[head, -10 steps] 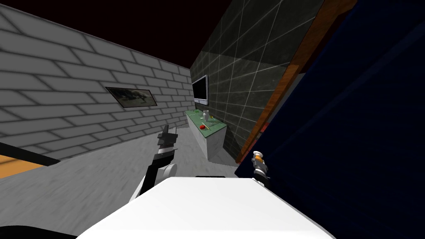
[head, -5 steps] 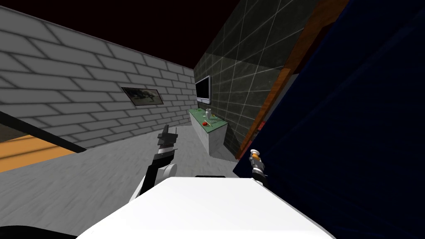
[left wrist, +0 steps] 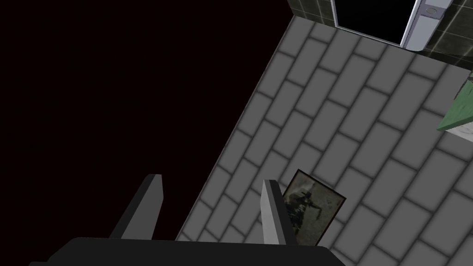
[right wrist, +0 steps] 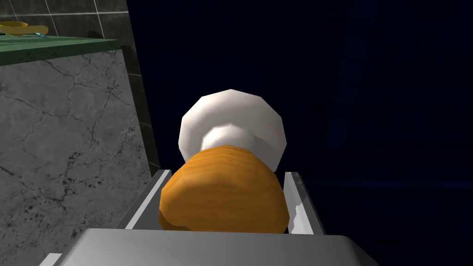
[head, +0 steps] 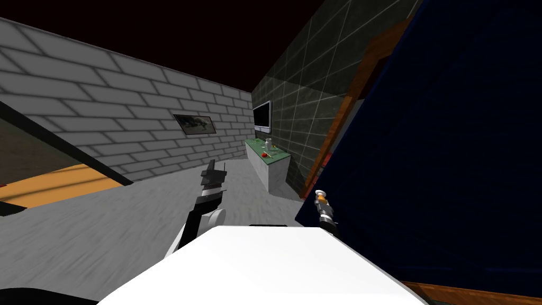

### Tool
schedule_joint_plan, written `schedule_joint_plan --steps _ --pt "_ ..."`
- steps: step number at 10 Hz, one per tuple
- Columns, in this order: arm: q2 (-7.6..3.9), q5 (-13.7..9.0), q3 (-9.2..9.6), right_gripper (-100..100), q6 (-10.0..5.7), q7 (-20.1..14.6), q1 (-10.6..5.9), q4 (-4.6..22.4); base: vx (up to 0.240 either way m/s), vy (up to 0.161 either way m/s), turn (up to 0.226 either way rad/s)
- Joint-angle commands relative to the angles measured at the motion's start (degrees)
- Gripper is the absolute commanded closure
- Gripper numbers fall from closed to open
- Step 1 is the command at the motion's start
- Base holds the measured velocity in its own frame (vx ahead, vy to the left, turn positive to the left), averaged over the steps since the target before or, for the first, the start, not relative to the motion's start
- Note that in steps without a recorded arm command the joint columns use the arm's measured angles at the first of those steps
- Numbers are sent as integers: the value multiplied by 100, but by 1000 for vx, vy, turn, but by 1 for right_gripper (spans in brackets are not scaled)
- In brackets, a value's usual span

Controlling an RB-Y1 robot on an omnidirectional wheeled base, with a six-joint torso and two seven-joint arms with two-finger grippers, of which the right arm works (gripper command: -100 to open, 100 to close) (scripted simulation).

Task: Pull the door open

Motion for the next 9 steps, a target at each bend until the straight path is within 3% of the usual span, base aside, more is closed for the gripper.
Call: schedule_joint_plan --steps 1,9 --pt "-38 50 91 100 -21 -54 27 -47 -144 22 49" --pt "-274 361 665 100 -156 -394 196 -340 -212 -8 58"
